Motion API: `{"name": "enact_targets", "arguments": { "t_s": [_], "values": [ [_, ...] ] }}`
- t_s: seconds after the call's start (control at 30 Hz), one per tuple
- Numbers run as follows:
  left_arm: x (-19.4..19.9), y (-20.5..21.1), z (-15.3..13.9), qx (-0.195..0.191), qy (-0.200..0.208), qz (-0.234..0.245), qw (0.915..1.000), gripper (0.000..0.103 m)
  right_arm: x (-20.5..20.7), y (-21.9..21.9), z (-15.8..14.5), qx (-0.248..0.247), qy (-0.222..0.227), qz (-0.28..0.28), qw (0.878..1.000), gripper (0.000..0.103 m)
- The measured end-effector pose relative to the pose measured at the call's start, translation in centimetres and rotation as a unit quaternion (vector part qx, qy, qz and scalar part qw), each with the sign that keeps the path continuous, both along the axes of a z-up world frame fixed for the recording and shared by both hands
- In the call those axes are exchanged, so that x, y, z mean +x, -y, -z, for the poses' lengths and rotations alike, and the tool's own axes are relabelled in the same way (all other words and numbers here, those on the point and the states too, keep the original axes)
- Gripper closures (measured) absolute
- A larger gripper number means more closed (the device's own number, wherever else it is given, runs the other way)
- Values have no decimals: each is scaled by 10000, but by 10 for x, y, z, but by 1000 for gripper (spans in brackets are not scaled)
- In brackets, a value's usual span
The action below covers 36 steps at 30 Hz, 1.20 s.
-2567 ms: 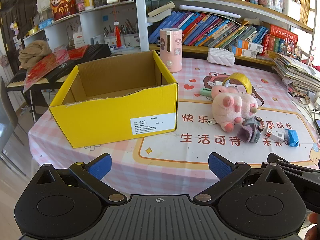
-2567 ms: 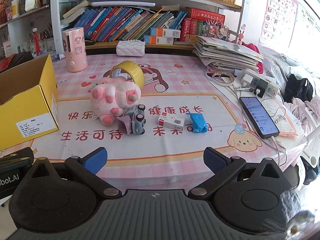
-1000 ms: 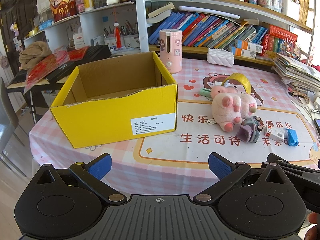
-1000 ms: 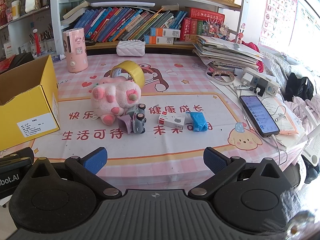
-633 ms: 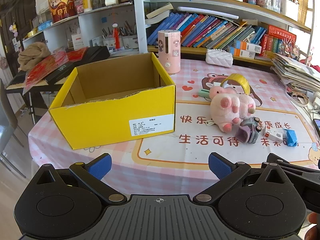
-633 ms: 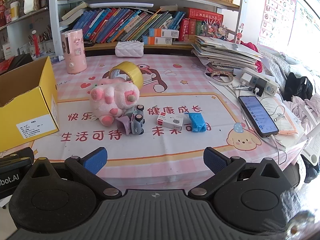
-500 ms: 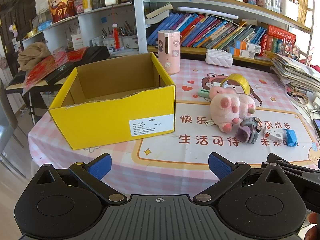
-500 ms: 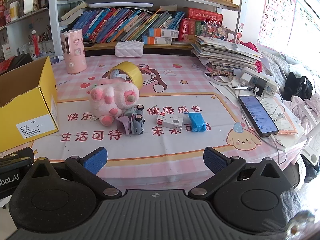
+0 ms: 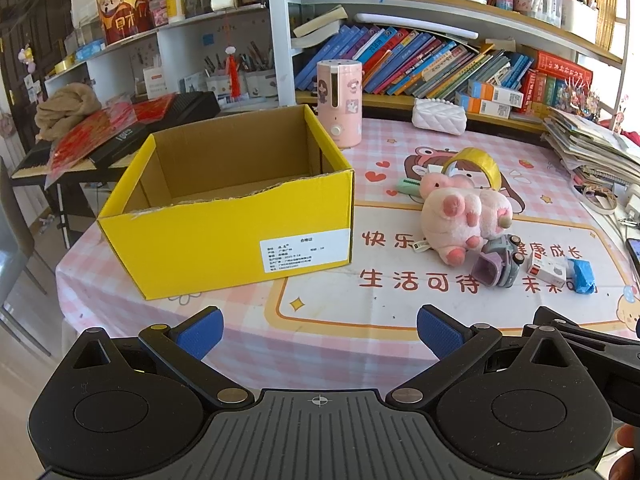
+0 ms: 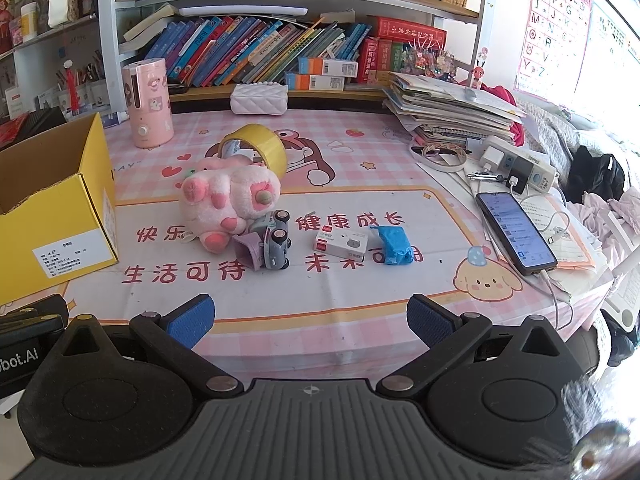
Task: Organize objects
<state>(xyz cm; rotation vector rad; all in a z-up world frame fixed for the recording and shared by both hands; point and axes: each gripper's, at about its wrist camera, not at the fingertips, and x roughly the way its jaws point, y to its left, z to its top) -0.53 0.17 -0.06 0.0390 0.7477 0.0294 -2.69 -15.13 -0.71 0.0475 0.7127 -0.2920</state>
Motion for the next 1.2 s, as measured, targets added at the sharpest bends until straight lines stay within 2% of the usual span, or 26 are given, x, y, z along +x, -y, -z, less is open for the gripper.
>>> {"name": "enact_targets", "arguments": {
  "t_s": [1.2],
  "values": [
    [7, 3, 3, -36, -62, 41, 10000, 0, 1, 0, 3, -2, -56, 21, 10000, 0]
  ]
}}
